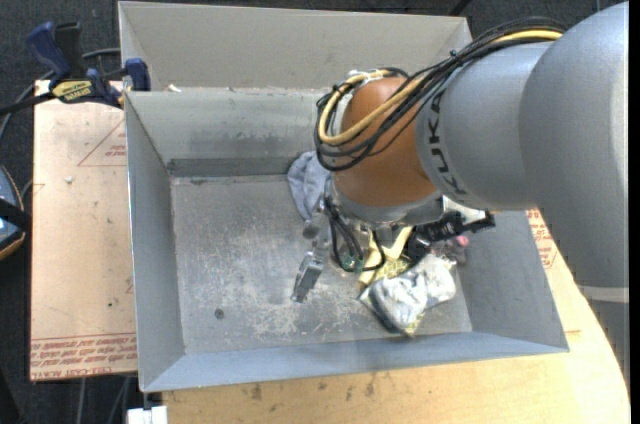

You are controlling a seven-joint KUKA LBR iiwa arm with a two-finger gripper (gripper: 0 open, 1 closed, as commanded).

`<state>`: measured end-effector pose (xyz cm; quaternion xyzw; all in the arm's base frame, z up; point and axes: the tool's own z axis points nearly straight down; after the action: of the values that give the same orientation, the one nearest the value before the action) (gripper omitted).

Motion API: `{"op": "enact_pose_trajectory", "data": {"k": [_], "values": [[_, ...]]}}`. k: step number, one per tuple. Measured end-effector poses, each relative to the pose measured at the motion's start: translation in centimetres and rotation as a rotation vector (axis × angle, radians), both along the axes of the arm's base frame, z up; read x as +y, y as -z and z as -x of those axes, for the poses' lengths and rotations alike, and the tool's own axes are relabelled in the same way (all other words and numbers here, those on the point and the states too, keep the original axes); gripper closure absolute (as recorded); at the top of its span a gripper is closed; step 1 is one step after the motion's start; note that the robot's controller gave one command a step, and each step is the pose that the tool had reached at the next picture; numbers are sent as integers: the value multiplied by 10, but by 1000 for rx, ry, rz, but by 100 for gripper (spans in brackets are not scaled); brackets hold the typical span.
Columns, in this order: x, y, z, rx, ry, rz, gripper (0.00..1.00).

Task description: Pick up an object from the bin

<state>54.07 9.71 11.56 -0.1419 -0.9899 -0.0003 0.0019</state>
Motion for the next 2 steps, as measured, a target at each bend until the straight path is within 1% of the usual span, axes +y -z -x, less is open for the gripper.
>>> {"op": "enact_pose_trajectory", "data": {"k": [1, 2], "values": [[-9, -3, -20, -9, -200, 1, 0], [-33, 10, -32, -8, -309, -1, 0]]}}
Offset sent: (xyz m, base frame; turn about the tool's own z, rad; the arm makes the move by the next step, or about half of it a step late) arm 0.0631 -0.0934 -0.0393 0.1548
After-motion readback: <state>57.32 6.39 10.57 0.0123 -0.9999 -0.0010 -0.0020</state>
